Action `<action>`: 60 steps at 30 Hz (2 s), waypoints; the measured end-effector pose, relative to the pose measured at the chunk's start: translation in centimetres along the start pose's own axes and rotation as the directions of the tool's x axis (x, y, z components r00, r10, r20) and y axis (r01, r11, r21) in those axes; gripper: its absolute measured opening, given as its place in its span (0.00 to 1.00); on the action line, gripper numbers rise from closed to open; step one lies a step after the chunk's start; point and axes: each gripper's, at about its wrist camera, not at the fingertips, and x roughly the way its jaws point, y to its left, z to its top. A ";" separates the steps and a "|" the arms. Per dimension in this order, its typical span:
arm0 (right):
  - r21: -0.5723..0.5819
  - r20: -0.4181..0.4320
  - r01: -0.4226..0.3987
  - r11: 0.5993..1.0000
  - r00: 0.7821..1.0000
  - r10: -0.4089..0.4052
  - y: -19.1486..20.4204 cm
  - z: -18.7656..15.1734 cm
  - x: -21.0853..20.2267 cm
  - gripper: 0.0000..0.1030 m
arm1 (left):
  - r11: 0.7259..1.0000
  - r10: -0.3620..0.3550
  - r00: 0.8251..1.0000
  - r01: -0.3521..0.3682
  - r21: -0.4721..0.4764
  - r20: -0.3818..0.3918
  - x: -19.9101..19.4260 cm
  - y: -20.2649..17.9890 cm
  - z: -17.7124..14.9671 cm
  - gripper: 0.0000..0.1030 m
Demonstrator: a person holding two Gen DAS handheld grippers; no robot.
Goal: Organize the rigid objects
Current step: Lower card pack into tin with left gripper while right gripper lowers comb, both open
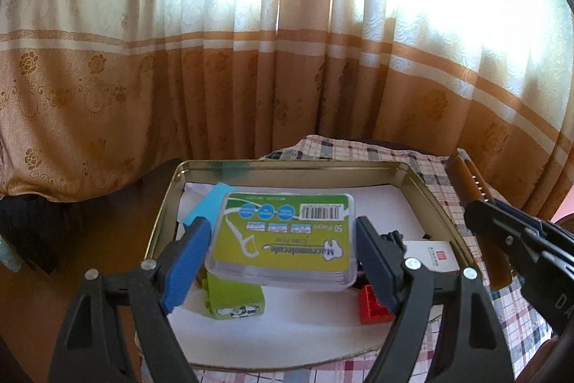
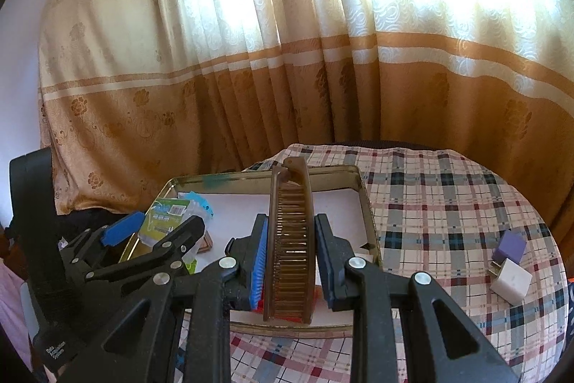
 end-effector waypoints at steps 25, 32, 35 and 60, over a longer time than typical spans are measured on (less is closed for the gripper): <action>0.074 -0.036 0.076 0.994 0.997 -0.074 -2.9 2.0 6.3 0.27 | 1.000 0.021 0.998 -0.021 0.000 -0.059 4.6 -1.0 3.5 0.79; 0.084 -0.074 0.096 0.992 0.993 -0.090 -3.6 3.0 8.5 0.27 | 0.999 0.047 0.992 -0.044 0.030 -0.119 6.8 -2.6 4.7 0.79; 0.093 -0.102 0.108 0.990 0.990 -0.098 -4.0 3.2 9.6 0.27 | 0.997 0.065 0.987 -0.060 0.039 -0.146 7.7 -3.0 4.9 0.79; 0.056 -0.258 0.114 0.992 0.961 -0.096 -4.2 3.2 13.5 0.27 | 0.992 0.125 0.923 -0.108 0.066 -0.363 12.4 -3.3 4.4 0.80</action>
